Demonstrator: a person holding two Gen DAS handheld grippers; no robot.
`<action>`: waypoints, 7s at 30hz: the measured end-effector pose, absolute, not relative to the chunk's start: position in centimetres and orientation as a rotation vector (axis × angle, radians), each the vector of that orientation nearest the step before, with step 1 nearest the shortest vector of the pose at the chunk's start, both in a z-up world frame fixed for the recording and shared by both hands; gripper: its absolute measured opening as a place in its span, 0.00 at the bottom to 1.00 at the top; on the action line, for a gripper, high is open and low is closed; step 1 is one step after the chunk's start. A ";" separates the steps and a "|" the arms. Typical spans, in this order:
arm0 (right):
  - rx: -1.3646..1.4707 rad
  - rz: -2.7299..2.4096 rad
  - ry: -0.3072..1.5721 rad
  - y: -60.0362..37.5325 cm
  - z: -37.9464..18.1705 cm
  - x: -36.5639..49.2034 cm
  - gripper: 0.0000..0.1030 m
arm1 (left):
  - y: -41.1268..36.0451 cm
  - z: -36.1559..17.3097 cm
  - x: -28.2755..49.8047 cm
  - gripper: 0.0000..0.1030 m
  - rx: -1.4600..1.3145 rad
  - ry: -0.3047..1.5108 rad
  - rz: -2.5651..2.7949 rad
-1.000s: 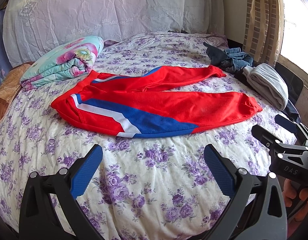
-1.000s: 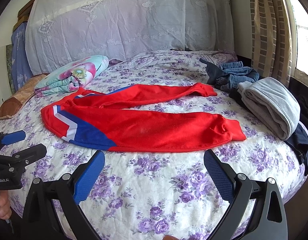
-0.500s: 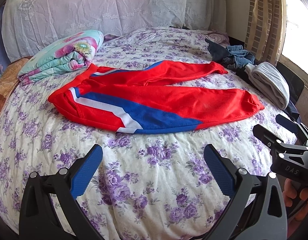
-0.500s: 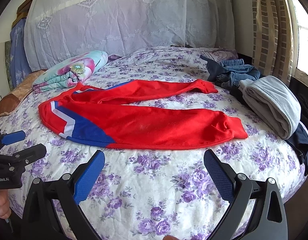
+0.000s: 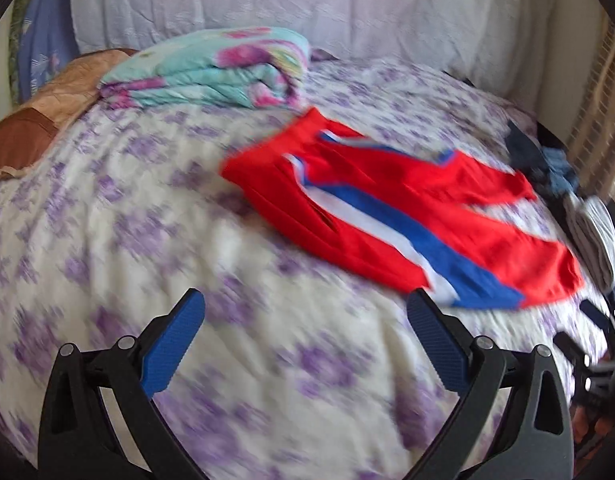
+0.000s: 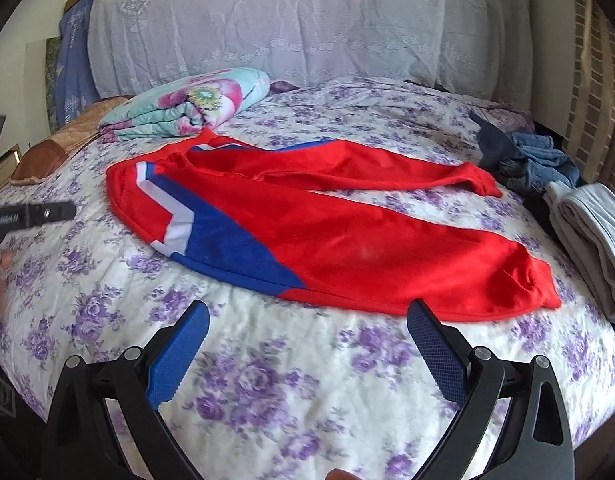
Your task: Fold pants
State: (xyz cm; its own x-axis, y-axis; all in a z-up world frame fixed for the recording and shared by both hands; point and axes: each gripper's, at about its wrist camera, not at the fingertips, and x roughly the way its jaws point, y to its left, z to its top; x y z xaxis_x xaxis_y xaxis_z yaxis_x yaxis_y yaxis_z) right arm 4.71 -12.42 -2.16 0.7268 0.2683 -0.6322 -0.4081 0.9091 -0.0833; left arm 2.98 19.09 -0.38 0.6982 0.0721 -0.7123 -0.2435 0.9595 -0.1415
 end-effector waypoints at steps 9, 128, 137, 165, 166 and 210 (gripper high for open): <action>-0.447 0.564 0.618 -1.8 -3.0 5.3 0.97 | 27.3 2.0 15.3 0.94 -0.173 0.890 0.024; -0.857 0.856 0.887 1.5 1.1 38.1 0.67 | 30.8 -0.7 29.5 0.77 0.076 1.204 -0.304; -0.935 0.949 1.016 2.3 -2.5 43.8 0.66 | 30.2 -4.7 33.1 0.71 0.031 1.329 -0.474; -1.033 1.021 0.650 -7.0 4.3 17.5 0.03 | 22.9 3.7 12.1 0.20 0.281 0.935 -0.718; -1.023 1.031 0.650 -7.5 3.2 15.9 0.03 | 22.4 2.9 10.9 0.20 0.290 0.946 -0.722; -0.907 1.004 0.171 9.8 -1.6 1.6 0.03 | 30.7 -1.7 8.0 0.21 -0.363 0.866 -0.587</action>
State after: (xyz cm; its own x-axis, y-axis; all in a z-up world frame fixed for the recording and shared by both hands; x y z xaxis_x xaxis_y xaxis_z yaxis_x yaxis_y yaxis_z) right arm 1.60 9.76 -1.63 0.5569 0.6542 -0.5117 -0.7866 0.2176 -0.5778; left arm 8.05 30.75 -1.71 0.5061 -0.6161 -0.6036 0.3326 0.7851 -0.5224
